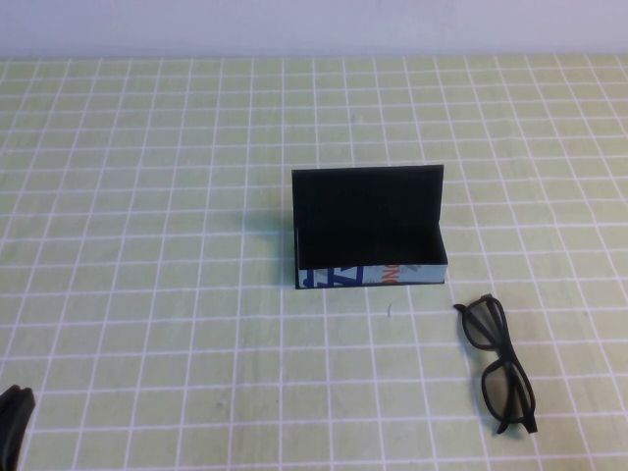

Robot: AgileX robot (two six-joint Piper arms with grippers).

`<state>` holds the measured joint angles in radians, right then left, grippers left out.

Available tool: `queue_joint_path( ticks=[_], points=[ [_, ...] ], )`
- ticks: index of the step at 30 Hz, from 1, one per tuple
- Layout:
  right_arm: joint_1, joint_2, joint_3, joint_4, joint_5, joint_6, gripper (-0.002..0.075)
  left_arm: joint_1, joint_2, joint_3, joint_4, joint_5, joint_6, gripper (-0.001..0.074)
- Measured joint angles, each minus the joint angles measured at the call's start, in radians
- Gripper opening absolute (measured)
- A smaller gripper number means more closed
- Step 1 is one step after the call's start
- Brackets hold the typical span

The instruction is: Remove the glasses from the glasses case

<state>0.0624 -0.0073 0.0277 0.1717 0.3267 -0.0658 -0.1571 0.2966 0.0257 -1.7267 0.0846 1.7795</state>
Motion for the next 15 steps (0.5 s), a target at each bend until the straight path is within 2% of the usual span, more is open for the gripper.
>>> queue_joint_path(
  ticks=[15],
  points=[
    [0.0, 0.0, 0.0, 0.002, 0.001, 0.0, -0.0018, 0.0, 0.0, 0.0, 0.0, -0.016, -0.008, -0.0004]
  ],
)
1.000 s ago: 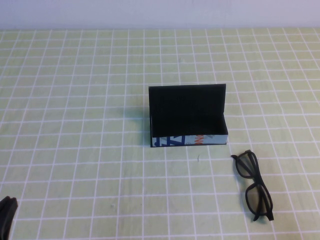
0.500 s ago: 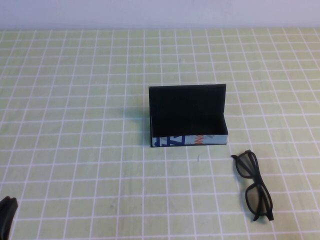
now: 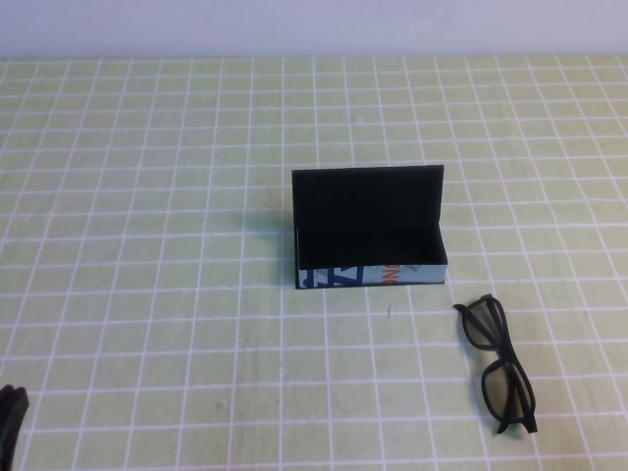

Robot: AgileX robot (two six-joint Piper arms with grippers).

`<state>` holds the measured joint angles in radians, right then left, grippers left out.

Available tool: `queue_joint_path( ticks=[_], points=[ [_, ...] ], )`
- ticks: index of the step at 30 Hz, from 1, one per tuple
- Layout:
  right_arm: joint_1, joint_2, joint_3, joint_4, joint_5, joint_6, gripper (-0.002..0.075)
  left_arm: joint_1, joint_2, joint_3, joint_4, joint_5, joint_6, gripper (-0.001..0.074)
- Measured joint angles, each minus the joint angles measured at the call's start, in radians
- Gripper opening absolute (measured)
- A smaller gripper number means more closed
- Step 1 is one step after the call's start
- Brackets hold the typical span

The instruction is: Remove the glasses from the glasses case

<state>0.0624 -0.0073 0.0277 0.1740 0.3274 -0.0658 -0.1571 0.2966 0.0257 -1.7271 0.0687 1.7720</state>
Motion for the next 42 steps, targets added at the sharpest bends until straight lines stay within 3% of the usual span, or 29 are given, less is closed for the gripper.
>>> queue_joint_path(
  ticks=[4, 12, 15, 21, 37, 42],
  points=[
    [0.0, 0.0, 0.0, 0.0, 0.0, 0.0, -0.0018, 0.0, 0.0, -0.018, 0.153, -0.041, -0.211, -0.0004],
    [0.0, 0.0, 0.0, 0.0, 0.0, 0.0, -0.0018, 0.0, -0.014, -0.076, 1.243, -0.136, -1.287, -0.0004],
    [0.0, 0.0, 0.0, 0.0, 0.0, 0.0, -0.0018, 0.0, -0.056, -0.076, 1.461, -0.13, -1.486, -0.0004],
    [0.0, 0.0, 0.0, 0.0, 0.0, 0.0, -0.0018, 0.0, -0.207, -0.005, 1.565, -0.164, -1.572, -0.0004],
    [0.0, 0.0, 0.0, 0.001, 0.002, 0.0, -0.0018, 0.048, -0.307, -0.001, 1.678, 0.247, -1.676, -0.0004],
    [0.0, 0.0, 0.0, 0.001, 0.002, 0.0, -0.0018, 0.05, -0.308, -0.001, 1.684, 0.278, -1.739, -0.0004]
  ],
)
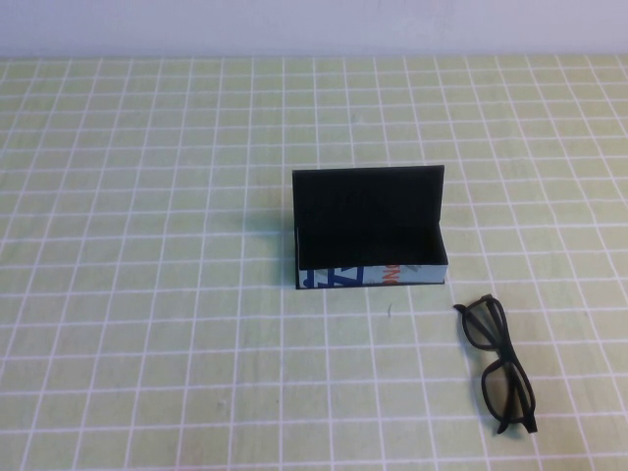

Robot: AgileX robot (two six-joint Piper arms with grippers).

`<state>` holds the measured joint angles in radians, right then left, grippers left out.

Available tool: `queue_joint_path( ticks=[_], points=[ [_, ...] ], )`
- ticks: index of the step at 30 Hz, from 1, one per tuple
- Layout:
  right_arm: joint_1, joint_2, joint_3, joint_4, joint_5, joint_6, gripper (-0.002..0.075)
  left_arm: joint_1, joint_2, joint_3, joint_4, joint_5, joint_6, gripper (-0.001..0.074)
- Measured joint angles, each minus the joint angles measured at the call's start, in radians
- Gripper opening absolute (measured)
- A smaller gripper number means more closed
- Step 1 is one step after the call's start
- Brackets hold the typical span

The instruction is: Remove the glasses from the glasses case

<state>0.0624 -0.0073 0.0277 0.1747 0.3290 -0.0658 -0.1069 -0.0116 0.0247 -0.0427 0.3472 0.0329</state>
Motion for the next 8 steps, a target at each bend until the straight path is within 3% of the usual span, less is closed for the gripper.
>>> queue_joint_path(
  ticks=[8],
  points=[
    [0.0, 0.0, 0.0, 0.0, 0.0, 0.0, -0.0018, 0.0, 0.0, 0.0, 0.0, 0.007, -0.006, -0.0004]
  ],
)
